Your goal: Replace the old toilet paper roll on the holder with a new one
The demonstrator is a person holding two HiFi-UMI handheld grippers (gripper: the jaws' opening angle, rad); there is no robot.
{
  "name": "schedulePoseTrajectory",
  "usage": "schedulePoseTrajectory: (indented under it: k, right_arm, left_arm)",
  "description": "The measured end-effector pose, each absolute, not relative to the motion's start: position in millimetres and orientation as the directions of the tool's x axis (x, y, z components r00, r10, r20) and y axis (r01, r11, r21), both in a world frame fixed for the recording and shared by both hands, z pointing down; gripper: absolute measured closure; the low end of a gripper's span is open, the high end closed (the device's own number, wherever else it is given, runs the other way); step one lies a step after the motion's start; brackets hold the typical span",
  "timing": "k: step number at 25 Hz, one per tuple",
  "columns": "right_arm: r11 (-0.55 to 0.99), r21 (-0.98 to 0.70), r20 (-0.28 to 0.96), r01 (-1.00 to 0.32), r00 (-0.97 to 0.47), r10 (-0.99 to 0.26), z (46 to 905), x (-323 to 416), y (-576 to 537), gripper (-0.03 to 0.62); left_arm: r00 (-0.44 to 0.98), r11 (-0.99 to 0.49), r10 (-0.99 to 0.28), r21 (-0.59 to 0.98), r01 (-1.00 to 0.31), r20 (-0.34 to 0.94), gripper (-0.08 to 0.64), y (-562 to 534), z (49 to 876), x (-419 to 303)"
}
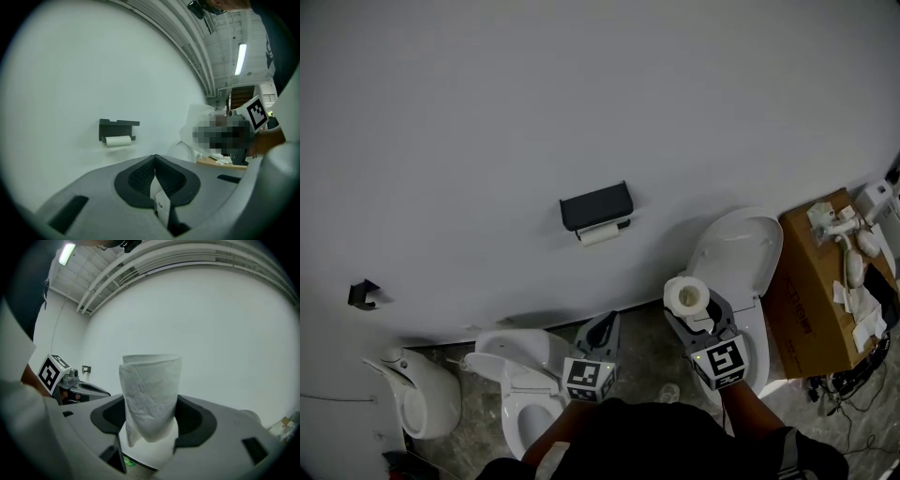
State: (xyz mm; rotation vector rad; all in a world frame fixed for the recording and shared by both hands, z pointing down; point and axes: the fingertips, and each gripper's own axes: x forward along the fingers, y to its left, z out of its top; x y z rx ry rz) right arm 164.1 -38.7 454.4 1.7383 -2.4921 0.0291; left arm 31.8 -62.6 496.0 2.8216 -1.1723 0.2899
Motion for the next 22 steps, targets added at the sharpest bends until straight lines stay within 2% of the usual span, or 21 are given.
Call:
schedulePoseTrajectory:
  k: [10, 17, 22]
  right_arm:
    - [0.348, 0.023, 0.103, -0.937, -0.344, -0.933, 457.0, 152.9, -71.5, 0.302]
    - [0.322, 0.027, 0.106, -0.947, -0.317, -0.942, 460.4, 145.3, -110.9, 0.302]
    - [0.295, 0.026, 0.096, -0.955, -0.291, -0.952, 456.4, 139.3, -146.0, 0.302]
  left_arm:
    - [0.669, -0.685, -0.715, -0.010, -0.728, 0.203, 0.558, -90.6, 497.6, 14.4]
    - [0.690, -0.712, -0.688, -0.025, -0.702, 0.226, 0.558, -128.6, 510.1, 8.2]
    - [0.733, -0.750, -0.654, -0.026, -0.661, 0.187, 0.557, -152.3, 504.8, 3.0]
